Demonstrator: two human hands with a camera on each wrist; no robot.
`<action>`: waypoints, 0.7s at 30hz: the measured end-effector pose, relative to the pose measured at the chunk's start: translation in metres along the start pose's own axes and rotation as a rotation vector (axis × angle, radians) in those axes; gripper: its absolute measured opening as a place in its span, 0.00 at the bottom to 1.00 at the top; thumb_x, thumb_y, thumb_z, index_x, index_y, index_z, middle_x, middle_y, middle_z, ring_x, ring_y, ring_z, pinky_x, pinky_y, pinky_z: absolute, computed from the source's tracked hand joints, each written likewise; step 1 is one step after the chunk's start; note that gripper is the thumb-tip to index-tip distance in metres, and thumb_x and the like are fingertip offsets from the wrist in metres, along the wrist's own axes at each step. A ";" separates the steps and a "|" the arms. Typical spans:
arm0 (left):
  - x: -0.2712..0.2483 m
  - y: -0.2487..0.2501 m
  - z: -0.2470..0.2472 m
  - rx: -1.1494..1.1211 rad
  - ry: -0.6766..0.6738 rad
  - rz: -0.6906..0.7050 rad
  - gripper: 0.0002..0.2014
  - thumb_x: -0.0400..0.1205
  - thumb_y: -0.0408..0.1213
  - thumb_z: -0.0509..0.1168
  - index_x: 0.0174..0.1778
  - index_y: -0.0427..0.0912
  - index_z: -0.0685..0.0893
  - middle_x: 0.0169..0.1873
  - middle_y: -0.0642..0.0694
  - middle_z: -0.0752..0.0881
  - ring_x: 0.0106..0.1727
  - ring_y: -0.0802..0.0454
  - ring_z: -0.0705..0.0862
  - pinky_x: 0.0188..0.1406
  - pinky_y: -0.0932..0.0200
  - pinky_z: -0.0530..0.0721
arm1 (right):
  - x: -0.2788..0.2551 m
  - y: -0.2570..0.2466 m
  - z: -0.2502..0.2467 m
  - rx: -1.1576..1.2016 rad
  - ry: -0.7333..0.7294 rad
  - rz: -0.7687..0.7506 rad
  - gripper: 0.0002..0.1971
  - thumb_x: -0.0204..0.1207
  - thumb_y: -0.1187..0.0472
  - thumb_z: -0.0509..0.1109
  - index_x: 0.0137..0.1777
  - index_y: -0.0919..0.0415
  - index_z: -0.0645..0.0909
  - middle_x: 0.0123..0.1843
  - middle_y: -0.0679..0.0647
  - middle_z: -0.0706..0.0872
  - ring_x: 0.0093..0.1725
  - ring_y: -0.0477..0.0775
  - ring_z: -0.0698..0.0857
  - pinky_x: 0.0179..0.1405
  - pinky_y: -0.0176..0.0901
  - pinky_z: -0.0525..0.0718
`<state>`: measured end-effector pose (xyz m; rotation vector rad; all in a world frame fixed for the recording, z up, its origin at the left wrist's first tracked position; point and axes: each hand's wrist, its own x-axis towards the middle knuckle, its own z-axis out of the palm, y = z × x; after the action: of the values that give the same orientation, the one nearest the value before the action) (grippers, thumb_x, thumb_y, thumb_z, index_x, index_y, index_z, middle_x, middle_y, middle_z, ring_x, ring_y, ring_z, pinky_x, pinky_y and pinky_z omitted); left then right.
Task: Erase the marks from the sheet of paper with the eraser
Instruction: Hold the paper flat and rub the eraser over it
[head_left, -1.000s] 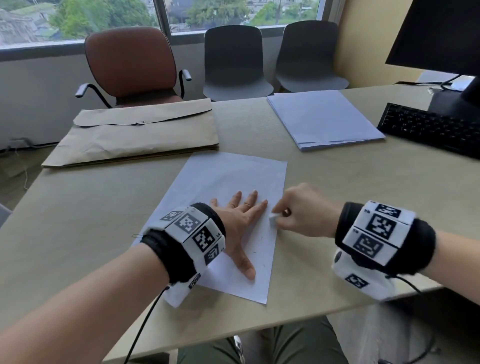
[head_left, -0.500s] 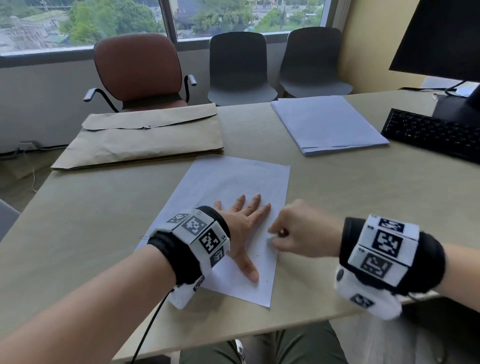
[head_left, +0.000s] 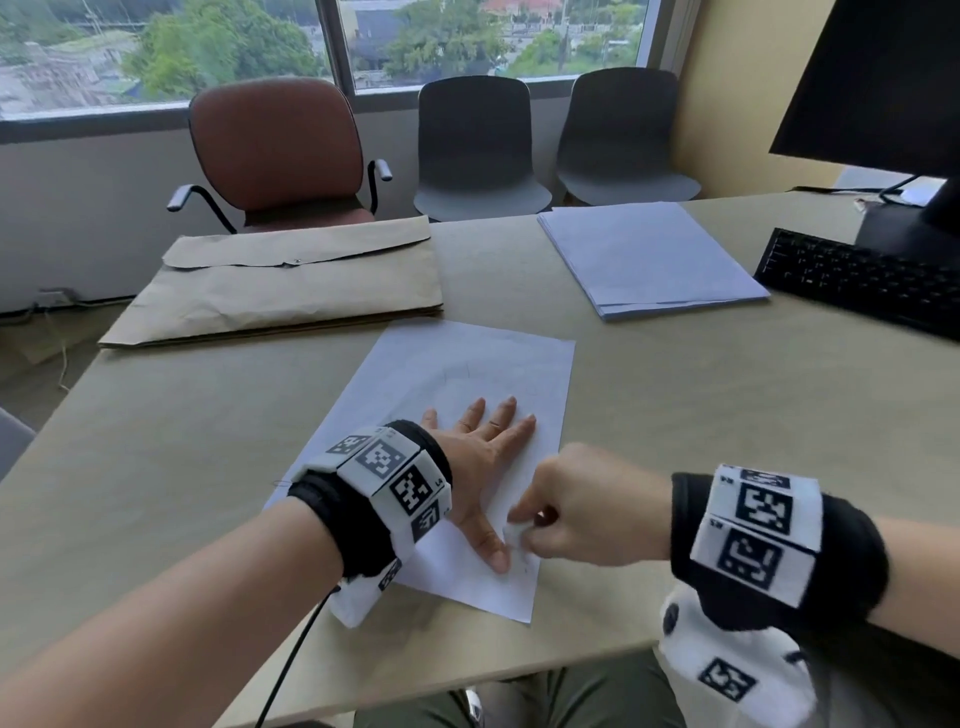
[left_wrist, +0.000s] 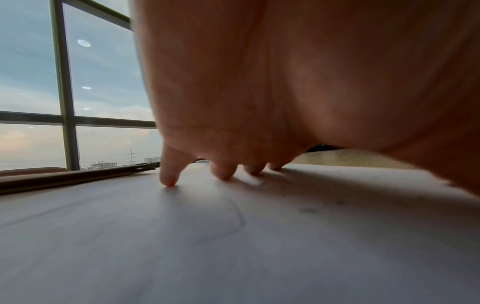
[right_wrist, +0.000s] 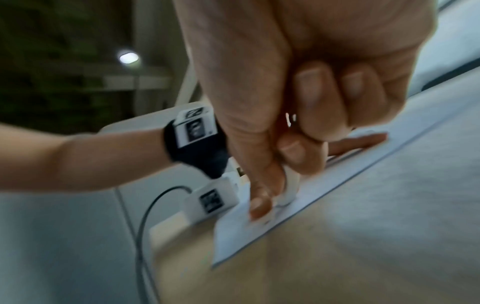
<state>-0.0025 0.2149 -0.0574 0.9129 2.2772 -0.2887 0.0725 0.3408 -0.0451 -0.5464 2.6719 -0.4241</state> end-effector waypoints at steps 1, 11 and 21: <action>0.000 0.000 0.000 0.004 0.000 -0.002 0.69 0.62 0.62 0.76 0.78 0.52 0.25 0.78 0.52 0.25 0.80 0.46 0.28 0.77 0.28 0.40 | 0.004 0.005 -0.004 -0.001 0.019 0.024 0.11 0.71 0.60 0.66 0.27 0.58 0.79 0.24 0.54 0.73 0.28 0.53 0.70 0.35 0.43 0.73; 0.001 0.003 0.000 0.015 -0.004 -0.016 0.69 0.62 0.61 0.77 0.78 0.52 0.25 0.78 0.52 0.25 0.80 0.45 0.27 0.76 0.26 0.40 | 0.006 -0.003 0.007 0.004 0.028 0.028 0.21 0.71 0.60 0.66 0.18 0.52 0.65 0.20 0.42 0.78 0.25 0.47 0.69 0.27 0.39 0.68; -0.001 0.002 0.000 0.009 -0.010 -0.014 0.69 0.63 0.61 0.76 0.78 0.52 0.25 0.78 0.53 0.24 0.80 0.45 0.27 0.77 0.27 0.39 | 0.003 0.001 0.001 -0.002 0.053 0.029 0.21 0.72 0.62 0.65 0.18 0.54 0.65 0.19 0.50 0.75 0.23 0.50 0.67 0.25 0.40 0.66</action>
<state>-0.0008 0.2162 -0.0568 0.8990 2.2757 -0.3094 0.0697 0.3402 -0.0478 -0.5026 2.7279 -0.4342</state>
